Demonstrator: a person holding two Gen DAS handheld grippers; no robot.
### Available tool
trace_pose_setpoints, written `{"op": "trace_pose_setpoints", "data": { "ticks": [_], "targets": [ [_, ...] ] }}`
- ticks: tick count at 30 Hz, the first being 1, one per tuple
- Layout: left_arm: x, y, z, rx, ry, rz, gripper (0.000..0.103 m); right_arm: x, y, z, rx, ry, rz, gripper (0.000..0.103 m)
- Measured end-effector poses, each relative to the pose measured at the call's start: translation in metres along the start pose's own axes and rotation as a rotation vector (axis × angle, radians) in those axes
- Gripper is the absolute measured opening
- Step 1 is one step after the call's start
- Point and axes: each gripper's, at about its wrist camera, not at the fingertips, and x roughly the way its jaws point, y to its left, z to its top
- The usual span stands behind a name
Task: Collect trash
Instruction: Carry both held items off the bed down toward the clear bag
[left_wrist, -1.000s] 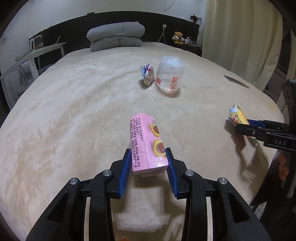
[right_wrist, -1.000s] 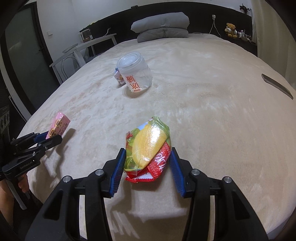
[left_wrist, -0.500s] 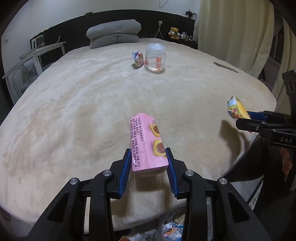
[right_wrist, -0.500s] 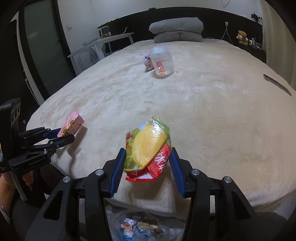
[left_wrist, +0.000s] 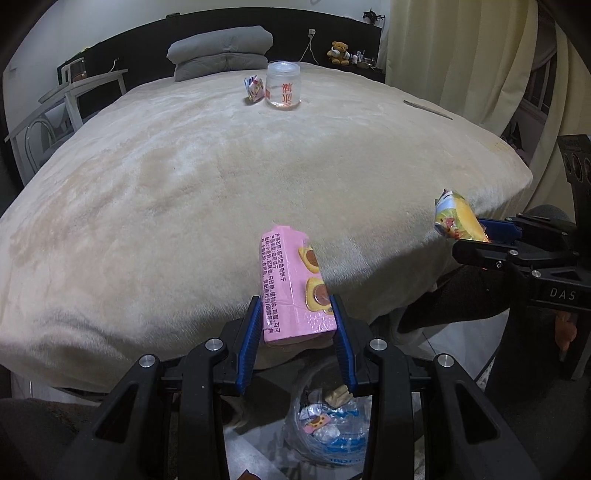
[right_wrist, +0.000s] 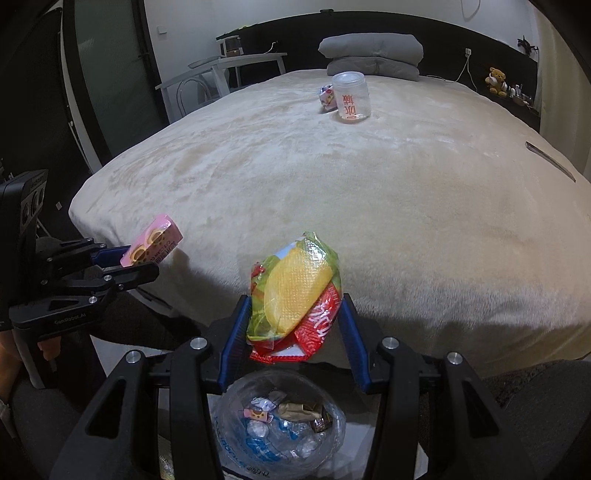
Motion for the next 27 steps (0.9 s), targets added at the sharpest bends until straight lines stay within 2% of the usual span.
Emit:
{"op": "trace_pose_setpoints", "data": {
  "ticks": [4,6,11,20,27],
  "targets": [
    [0.007,-0.011,-0.015,-0.021,0.048,-0.02,0.036,-0.002,0.005,-0.011,0.014,0.017,0.022,0.048],
    [0.013,-0.015,-0.022,-0.039,0.083,-0.041,0.036,0.003,0.007,-0.015,0.024,0.043,0.031,0.048],
    [0.037,-0.03,-0.03,-0.017,0.174,-0.035,0.036,0.022,0.012,-0.02,0.042,0.124,0.028,0.048],
    [0.093,-0.043,-0.052,-0.042,0.403,-0.037,0.036,0.091,-0.001,-0.041,0.209,0.38,0.007,0.048],
    [0.131,-0.04,-0.073,-0.074,0.562,-0.027,0.036,0.132,-0.011,-0.06,0.264,0.537,-0.053,0.048]
  ]
}}
